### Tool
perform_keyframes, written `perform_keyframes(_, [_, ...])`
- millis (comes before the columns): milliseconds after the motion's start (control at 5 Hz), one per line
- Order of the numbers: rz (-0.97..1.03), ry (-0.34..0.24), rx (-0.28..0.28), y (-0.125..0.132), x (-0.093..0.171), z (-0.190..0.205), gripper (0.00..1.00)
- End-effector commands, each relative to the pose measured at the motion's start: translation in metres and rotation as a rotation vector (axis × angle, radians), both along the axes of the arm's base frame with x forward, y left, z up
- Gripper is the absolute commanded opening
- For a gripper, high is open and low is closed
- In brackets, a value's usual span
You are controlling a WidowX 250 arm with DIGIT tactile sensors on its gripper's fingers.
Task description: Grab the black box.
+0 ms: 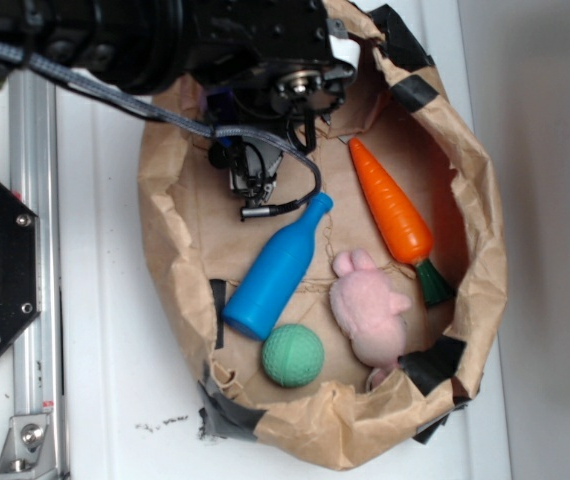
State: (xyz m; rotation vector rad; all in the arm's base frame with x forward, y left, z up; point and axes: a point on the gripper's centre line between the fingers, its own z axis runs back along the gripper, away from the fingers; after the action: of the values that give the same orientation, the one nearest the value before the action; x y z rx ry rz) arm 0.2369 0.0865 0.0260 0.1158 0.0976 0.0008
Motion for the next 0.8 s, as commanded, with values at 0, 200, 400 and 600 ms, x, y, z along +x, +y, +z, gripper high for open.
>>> perform_keyframes(0, [0.050, -0.015, -0.001, 0.0126, 0.0096, 0.0024, 1.00])
perform_keyframes(200, [0.092, -0.042, -0.009, 0.0142, 0.0084, 0.0028, 0.00])
perform_keyframes(400, [0.084, -0.058, -0.009, 0.0137, 0.0079, 0.0042, 0.00])
perform_keyframes(600, [0.084, -0.074, -0.002, 0.0123, 0.0074, 0.0101, 0.00])
